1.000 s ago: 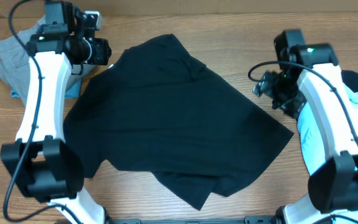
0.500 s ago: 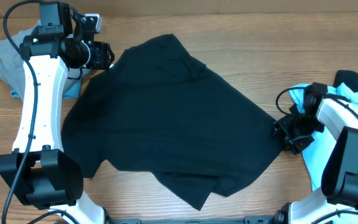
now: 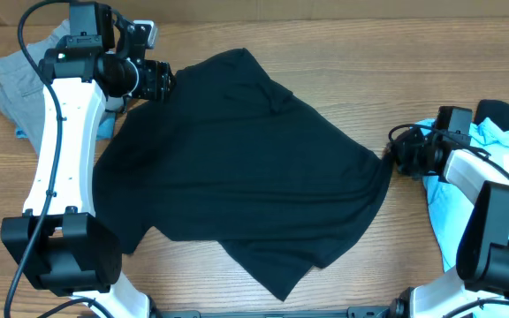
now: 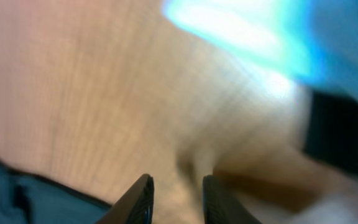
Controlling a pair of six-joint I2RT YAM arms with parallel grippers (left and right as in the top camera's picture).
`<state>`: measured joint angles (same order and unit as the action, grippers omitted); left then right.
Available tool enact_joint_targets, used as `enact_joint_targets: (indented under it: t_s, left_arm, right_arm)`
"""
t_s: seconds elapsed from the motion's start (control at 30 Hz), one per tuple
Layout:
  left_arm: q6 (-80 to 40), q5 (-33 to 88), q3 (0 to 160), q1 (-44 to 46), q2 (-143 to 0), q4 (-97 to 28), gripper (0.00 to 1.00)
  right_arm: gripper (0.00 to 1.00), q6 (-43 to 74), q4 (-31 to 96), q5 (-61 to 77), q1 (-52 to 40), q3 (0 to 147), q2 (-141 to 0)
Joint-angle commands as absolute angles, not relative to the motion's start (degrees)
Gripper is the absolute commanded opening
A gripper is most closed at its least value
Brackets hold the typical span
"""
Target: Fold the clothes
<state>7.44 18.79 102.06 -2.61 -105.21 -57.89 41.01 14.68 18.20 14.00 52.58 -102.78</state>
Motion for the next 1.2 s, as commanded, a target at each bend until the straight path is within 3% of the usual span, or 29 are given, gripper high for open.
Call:
enact_joint_targets:
  t_s: [0.0,0.07,0.17,0.23,0.43,0.57,0.73,0.93,1.07,1.17]
  left_arm:
    - [7.7,19.75,103.02,-2.31,-104.62,-58.63,0.66]
    - [7.7,19.73,103.02,-2.22,-104.62,-58.96,0.66]
    - [7.7,19.7,103.02,-2.22,-104.62,-59.35,0.67]
    - [7.7,19.53,103.02,-2.2,-104.62,-59.66,0.67]
    - [7.97,19.49,103.02,-2.22,-104.62,-61.12,0.7]
    - [7.99,19.51,103.02,-2.22,-104.62,-61.14,0.7]
    - [8.19,19.53,103.02,-2.2,-104.62,-61.04,0.7]
    - [8.16,19.53,103.02,-2.2,-104.62,-61.17,0.7]
    - [8.19,19.53,103.02,-2.2,-104.62,-61.23,0.7]
    - [8.19,19.53,103.02,-2.2,-104.62,-61.21,0.71]
  right_arm:
    - [0.11,42.3,9.19,20.88,13.85,53.36,-103.0]
    - [0.05,42.19,9.21,20.91,13.85,55.33,-103.0]
    - [0.08,40.18,11.49,21.21,13.85,58.43,-103.0]
    - [0.48,35.92,16.69,20.82,13.98,60.62,-103.0]
    - [0.59,31.05,33.45,11.18,14.96,62.26,-103.0]
    - [0.6,31.27,42.81,4.49,15.25,61.23,-103.0]
    - [0.59,31.48,41.67,4.86,15.22,58.0,-103.0]
    - [0.2,31.44,38.61,8.01,15.07,55.75,-103.0]
    - [0.19,29.1,37.85,8.27,15.07,55.79,-103.0]
    - [0.34,20.93,35.18,11.9,15.07,57.06,-102.98]
